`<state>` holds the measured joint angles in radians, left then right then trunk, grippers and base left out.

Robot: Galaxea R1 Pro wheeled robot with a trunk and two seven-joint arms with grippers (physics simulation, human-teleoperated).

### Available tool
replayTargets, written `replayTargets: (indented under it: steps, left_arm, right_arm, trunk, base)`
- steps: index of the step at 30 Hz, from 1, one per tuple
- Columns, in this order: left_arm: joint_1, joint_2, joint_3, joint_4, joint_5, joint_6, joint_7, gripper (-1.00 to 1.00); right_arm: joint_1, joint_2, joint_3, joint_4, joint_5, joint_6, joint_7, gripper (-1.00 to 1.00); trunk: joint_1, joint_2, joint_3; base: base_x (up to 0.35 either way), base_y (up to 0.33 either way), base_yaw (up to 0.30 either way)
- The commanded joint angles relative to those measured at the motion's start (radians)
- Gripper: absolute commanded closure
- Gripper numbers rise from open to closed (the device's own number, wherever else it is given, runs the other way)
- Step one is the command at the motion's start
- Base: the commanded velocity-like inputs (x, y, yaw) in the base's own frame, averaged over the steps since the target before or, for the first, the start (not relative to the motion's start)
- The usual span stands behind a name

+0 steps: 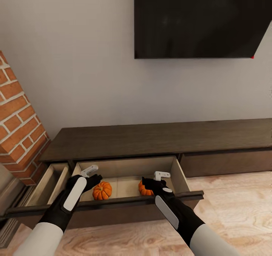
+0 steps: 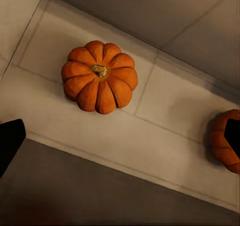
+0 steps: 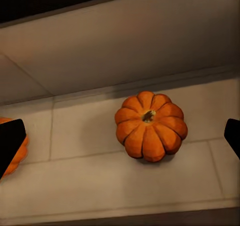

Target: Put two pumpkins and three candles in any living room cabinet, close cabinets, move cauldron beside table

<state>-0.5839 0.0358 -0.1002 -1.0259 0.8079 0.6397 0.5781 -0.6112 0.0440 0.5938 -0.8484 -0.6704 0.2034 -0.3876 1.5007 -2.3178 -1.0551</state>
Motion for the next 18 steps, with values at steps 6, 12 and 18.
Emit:
replayTargets:
  steps: [6, 12, 18]
  left_arm:
    - [-0.001, 0.005, -0.004, -0.002, 0.041, 0.001, 0.014, -1.00]
    - [-0.001, 0.006, -0.004, -0.002, 0.046, 0.002, 0.014, -1.00]
    - [-0.001, 0.007, -0.004, -0.002, 0.047, 0.002, 0.014, -1.00]
  right_arm:
    - [-0.001, -0.005, 0.003, -0.003, -0.009, 0.003, -0.003, -1.00]
    - [-0.001, -0.006, 0.003, -0.003, -0.009, 0.003, -0.001, -1.00]
    - [-0.001, -0.005, 0.003, -0.003, -0.009, 0.003, -0.001, -1.00]
  trunk:
    - [-0.023, 0.042, 0.018]
    - [-0.046, 0.084, 0.037]
    - [-0.069, 0.126, 0.056]
  base:
    - [-0.031, 0.000, 0.000]
    - [-0.201, 0.035, 0.000]
    - [-0.056, 0.008, 0.000]
